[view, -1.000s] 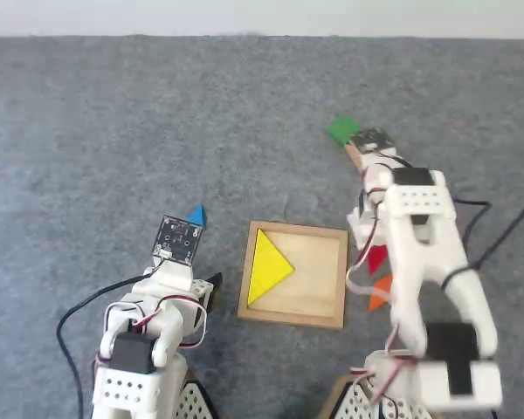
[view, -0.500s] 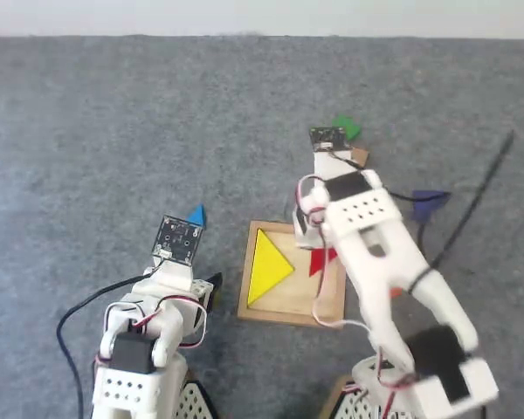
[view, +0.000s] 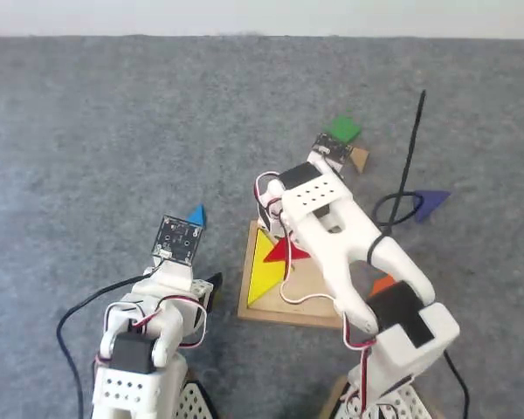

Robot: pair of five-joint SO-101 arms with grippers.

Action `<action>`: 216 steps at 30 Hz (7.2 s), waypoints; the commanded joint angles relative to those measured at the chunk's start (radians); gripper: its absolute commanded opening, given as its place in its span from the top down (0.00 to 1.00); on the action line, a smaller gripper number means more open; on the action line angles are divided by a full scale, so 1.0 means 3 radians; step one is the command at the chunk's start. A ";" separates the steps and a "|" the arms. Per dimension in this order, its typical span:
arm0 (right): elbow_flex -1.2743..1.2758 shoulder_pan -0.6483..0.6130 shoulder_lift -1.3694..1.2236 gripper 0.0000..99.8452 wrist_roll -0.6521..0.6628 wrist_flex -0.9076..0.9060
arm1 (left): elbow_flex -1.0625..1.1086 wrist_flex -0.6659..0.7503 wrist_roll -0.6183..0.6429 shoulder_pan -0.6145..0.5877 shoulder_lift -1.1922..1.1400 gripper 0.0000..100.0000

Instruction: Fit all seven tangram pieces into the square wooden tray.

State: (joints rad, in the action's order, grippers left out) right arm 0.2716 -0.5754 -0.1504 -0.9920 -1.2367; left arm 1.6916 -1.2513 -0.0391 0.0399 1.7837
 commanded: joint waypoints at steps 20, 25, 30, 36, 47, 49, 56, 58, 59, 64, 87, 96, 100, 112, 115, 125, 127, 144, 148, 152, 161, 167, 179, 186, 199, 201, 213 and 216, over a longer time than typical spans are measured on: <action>-0.0286 -0.0120 0.0253 0.59 0.0992 0.0238 | -0.0023 0.0015 -0.0005 0.0015 0.0026 0.79; -0.0292 0.0033 0.0637 0.59 0.2440 0.0463 | -0.0023 0.0015 -0.0005 0.0015 0.0026 0.79; -0.0113 0.0304 0.0473 0.78 0.3099 0.0944 | -0.0023 0.0015 -0.0005 0.0015 0.0026 0.79; -0.0123 0.0345 -0.0028 0.98 0.3493 0.1424 | -0.0023 0.0015 -0.0005 0.0015 0.0026 0.79; -0.0148 0.0284 -0.0074 0.98 0.3544 0.1450 | -0.0023 0.0015 -0.0005 0.0015 0.0026 0.79; -0.0133 0.0284 -0.0079 0.98 0.3544 0.1450 | -0.0023 0.0015 -0.0005 0.0015 0.0026 0.79; 0.0056 0.0361 -0.0079 0.98 0.3549 0.1409 | -0.0023 0.0015 -0.0005 0.0015 0.0026 0.79; 0.0107 0.0401 -0.0074 0.98 0.3549 0.1337 | -0.0023 0.0015 -0.0005 0.0015 0.0026 0.79; 0.0113 0.0422 -0.0074 0.98 0.3549 0.1271 | -0.0023 0.0015 -0.0005 0.0015 0.0026 0.79; 0.0138 0.0550 -0.0074 0.99 0.3616 0.1158 | -0.0023 0.0015 -0.0005 0.0015 0.0026 0.79; 0.1197 0.0969 0.0979 0.99 0.3682 0.1245 | -0.0023 0.0015 -0.0005 0.0015 0.0026 0.79; 0.1708 0.0933 0.1869 0.99 0.3590 0.1414 | -0.0023 0.0015 -0.0005 0.0015 0.0026 0.79; 0.2097 0.0872 0.2355 0.99 0.3570 0.1424 | -0.0023 0.0015 -0.0005 0.0015 0.0026 0.79; 0.2429 0.0872 0.2125 0.99 0.3790 0.1337 | -0.0023 0.0015 -0.0005 0.0015 0.0026 0.79; 0.2399 0.0785 0.1956 0.99 0.3805 0.1409 | -0.0023 0.0015 -0.0005 0.0015 0.0026 0.79; 0.2256 0.0340 0.1578 0.99 0.3785 0.1675 | -0.0023 0.0015 -0.0005 0.0015 0.0026 0.79; 0.2250 0.0330 0.1568 0.99 0.3785 0.1701 | -0.0023 0.0015 -0.0005 0.0015 0.0026 0.79; 0.2348 0.1286 0.3864 0.99 0.3815 0.0678 | -0.0023 0.0015 -0.0005 0.0015 0.0026 0.79; 0.2194 0.1706 0.3813 0.96 0.4414 -0.0018 | -0.0023 0.0015 -0.0005 0.0015 0.0026 0.79; 0.2102 0.1874 0.3424 0.93 0.4388 -0.0381 | -0.0023 0.0015 -0.0005 0.0015 0.0026 0.79; 0.2030 0.1358 0.2534 0.93 0.3826 -0.0509 | -0.0023 0.0015 -0.0005 0.0015 0.0026 0.79; 0.1990 0.1358 0.2371 0.91 0.3831 -0.0483 | -0.0023 0.0015 -0.0005 0.0015 0.0026 0.79; 0.1995 0.1363 0.1655 0.81 0.3800 0.0084 | -0.0023 0.0015 -0.0005 0.0015 0.0026 0.79; 0.1974 0.1435 0.1123 0.83 0.3790 0.0519 | -0.0023 0.0015 -0.0005 0.0015 0.0026 0.79; 0.1688 0.2473 0.1000 0.84 0.3739 0.0724 | -0.0023 0.0015 -0.0005 0.0015 0.0026 0.79; 0.1637 0.2529 0.1000 0.84 0.3739 0.0713 | -0.0023 0.0015 -0.0005 0.0015 0.0026 0.79; 0.1381 0.2964 0.1000 0.84 0.3754 0.0703 | -0.0023 0.0015 -0.0005 0.0015 0.0026 0.79; 0.1217 0.3214 0.0974 0.84 0.3918 0.0673 | -0.0023 0.0015 -0.0005 0.0015 0.0026 0.79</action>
State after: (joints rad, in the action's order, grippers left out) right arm 0.7350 0.2946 0.1458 0.1281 -1.0280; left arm 1.6916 -1.2513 -0.0391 0.0399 1.7837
